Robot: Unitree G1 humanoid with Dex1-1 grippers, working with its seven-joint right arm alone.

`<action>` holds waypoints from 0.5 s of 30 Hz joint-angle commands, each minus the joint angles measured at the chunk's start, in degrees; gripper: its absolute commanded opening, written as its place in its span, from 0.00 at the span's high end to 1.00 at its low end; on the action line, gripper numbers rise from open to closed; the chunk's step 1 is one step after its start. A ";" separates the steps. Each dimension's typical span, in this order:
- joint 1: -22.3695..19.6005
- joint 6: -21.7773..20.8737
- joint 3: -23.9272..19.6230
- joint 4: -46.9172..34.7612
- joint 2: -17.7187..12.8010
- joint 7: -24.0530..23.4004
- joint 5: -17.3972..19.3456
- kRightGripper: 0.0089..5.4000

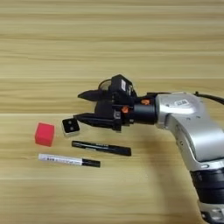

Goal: Move the objects on the table

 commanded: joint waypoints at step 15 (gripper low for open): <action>0.97 -8.59 -1.37 1.43 -0.97 0.94 -0.24 0.07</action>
